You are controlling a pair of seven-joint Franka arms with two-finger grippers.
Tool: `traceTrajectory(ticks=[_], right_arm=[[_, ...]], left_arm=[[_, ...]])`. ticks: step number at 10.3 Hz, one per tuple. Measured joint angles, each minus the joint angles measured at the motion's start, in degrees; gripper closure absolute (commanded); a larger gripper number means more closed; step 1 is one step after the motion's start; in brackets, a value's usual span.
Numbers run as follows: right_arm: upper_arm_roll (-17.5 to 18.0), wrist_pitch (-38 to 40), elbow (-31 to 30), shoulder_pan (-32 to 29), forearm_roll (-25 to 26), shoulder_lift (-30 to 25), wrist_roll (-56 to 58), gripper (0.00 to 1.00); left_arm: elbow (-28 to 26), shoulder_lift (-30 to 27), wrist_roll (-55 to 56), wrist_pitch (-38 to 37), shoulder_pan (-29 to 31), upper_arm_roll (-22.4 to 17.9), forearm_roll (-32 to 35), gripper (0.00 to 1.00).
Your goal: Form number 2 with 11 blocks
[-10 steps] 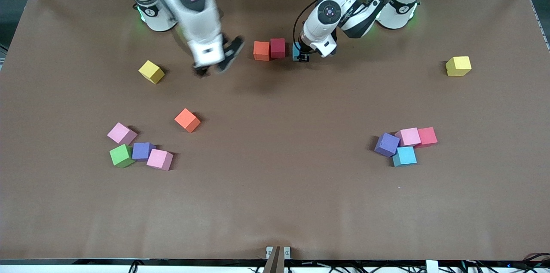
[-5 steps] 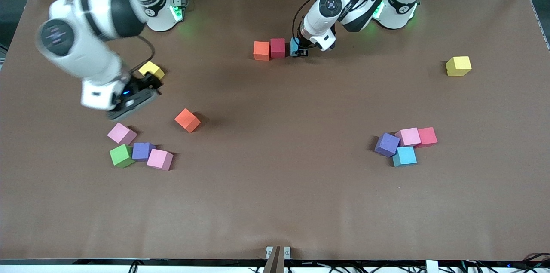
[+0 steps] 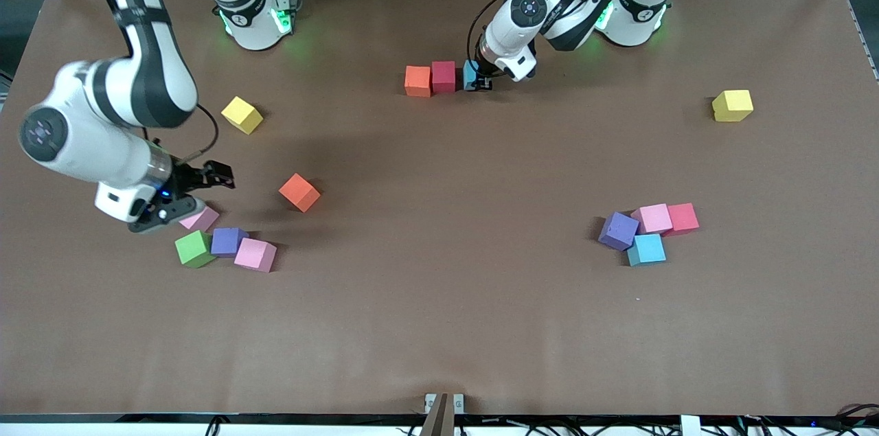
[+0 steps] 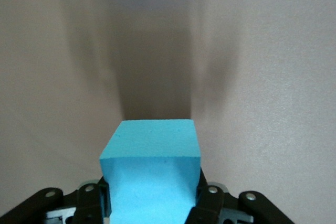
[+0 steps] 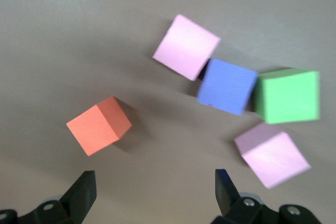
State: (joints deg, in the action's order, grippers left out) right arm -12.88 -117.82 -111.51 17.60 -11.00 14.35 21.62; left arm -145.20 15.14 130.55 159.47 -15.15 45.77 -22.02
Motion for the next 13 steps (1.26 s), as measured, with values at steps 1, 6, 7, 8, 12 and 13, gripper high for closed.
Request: traceTrajectory(ticks=[1, 6, 7, 8, 12, 13], right_arm=[[1.20, -1.61, -0.15, 1.86, -0.30, 1.18, -0.49, 0.00], [1.96, -17.77, -6.47, 13.67, -0.25, 3.17, 1.50, 0.00], [1.85, -21.43, -7.85, 13.66, -0.24, 3.64, 4.96, 0.00], [1.63, -25.39, -9.56, 13.34, -0.25, 4.39, 8.36, 0.00], [1.27, -35.78, -16.86, 12.74, -0.29, 5.88, 13.86, 0.00], [1.28, -37.26, -18.06, 12.74, -0.30, 5.82, 13.86, 0.00]], left_arm=[[0.01, 0.06, 0.00, 0.21, -0.01, 0.03, 0.00, 0.50], [1.10, 1.67, -0.01, 1.25, -0.45, 0.41, 0.00, 0.49], [1.44, 2.16, -0.03, 1.27, -0.49, 0.41, 0.00, 0.47], [1.68, 2.60, -0.06, 1.28, -0.54, 0.41, 0.00, 0.45], [2.31, 4.05, -0.58, 1.32, -0.65, 0.41, 0.25, 0.36], [2.34, 4.17, -0.61, 1.33, -0.67, 0.41, 0.52, 0.29]])
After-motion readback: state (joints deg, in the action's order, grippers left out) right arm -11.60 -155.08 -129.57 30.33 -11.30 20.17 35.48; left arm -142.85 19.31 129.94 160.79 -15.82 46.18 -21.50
